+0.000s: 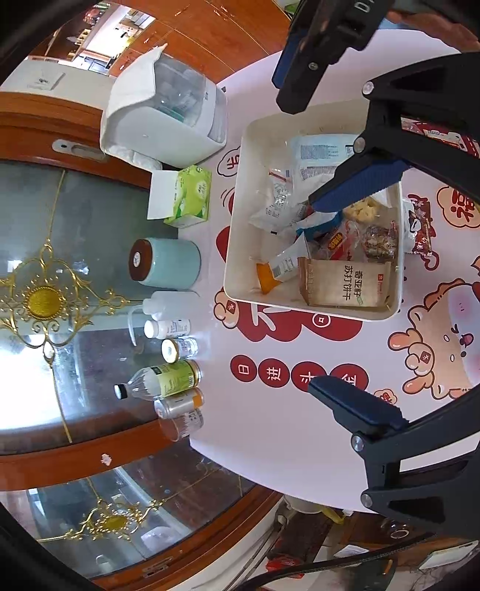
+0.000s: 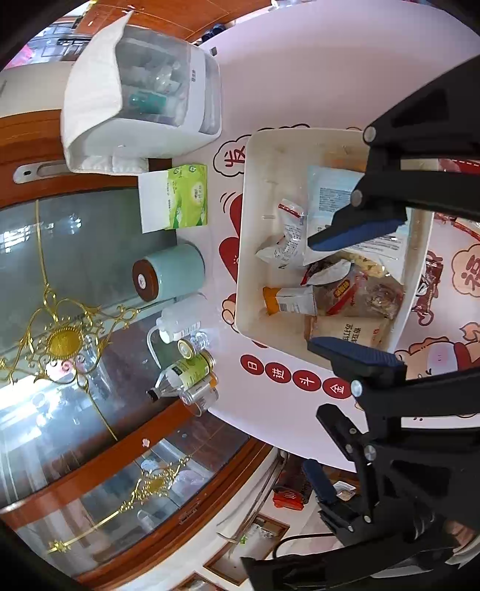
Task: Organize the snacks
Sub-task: 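Lift both packets into the white tray and open both grippers, then grasp the green packet with the left gripper while the right grasps the red Cookies bag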
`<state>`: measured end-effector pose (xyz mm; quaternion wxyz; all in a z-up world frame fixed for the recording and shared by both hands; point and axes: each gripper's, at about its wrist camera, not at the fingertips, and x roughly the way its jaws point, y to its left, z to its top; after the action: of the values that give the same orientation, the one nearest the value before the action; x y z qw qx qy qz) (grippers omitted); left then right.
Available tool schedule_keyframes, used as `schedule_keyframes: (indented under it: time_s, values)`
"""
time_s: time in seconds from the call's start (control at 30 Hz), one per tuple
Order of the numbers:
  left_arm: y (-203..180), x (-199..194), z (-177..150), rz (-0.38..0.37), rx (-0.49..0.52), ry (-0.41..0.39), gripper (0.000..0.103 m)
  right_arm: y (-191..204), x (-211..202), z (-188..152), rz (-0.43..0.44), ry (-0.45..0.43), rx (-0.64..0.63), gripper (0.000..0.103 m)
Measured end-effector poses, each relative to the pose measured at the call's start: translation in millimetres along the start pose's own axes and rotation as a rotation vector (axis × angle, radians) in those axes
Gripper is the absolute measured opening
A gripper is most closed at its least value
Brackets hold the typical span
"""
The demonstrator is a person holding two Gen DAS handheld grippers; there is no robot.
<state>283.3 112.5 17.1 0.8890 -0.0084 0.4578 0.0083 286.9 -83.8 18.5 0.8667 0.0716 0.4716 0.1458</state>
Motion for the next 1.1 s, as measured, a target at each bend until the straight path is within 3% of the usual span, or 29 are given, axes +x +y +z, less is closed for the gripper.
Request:
schedule_keyframes:
  time_s: [0.43, 0.83, 1.0, 1.1]
  values:
    - [-28, -50, -26, -0.006, 0.037, -0.058, 0.089, 11, -49, -36, 0.025, -0.048, -0.06, 0.049]
    - [-68, -77, -75, -0.003, 0.055, -0.104, 0.09, -25, -88, -91, 0.02, -0.067, -0.07, 0.051]
    - [-85, -67, -108, -0.011, 0.058, -0.069, 0.09, -48, -83, -122, -0.007, -0.038, -0.076, 0.055]
    - [-96, -47, -133, -0.015, 0.061, -0.005, 0.09, -64, -72, -143, -0.019, -0.001, -0.072, 0.055]
